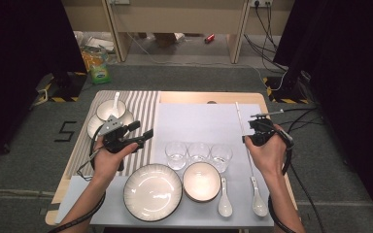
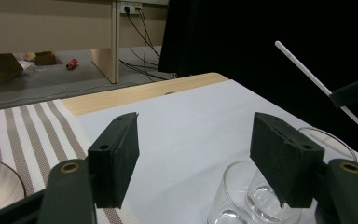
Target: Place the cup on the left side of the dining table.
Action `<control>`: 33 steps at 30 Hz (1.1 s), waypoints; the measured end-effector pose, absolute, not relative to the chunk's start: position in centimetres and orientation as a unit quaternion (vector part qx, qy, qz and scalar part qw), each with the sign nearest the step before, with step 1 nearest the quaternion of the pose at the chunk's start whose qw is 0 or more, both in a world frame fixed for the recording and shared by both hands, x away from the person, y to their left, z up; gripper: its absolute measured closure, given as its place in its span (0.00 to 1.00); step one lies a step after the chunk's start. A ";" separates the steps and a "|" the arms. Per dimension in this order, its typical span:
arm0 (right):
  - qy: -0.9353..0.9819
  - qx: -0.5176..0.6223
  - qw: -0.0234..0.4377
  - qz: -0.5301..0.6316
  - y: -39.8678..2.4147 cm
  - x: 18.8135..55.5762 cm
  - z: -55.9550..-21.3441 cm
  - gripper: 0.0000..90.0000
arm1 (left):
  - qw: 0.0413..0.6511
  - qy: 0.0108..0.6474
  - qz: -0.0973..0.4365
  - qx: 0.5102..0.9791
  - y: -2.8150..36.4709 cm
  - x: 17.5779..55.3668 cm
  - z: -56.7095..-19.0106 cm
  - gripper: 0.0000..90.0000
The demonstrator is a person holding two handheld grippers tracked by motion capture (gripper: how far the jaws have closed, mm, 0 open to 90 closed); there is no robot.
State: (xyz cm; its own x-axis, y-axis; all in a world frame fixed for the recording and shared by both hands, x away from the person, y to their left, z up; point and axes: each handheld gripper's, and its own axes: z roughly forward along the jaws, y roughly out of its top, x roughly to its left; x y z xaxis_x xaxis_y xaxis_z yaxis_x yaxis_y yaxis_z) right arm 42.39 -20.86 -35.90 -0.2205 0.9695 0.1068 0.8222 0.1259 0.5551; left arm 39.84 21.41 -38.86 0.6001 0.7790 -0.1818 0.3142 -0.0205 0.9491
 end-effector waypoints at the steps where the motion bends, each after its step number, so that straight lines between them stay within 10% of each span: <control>1: 0.737 0.608 0.142 0.260 -20.9 42.4 -35.9 0.95 | 0.575 0.398 0.202 0.685 21.4 39.8 -38.8 0.35; 33: 0.738 0.598 0.154 0.272 -20.2 42.4 -35.3 0.95 | 0.579 0.399 0.201 0.682 21.1 40.9 -38.2 0.35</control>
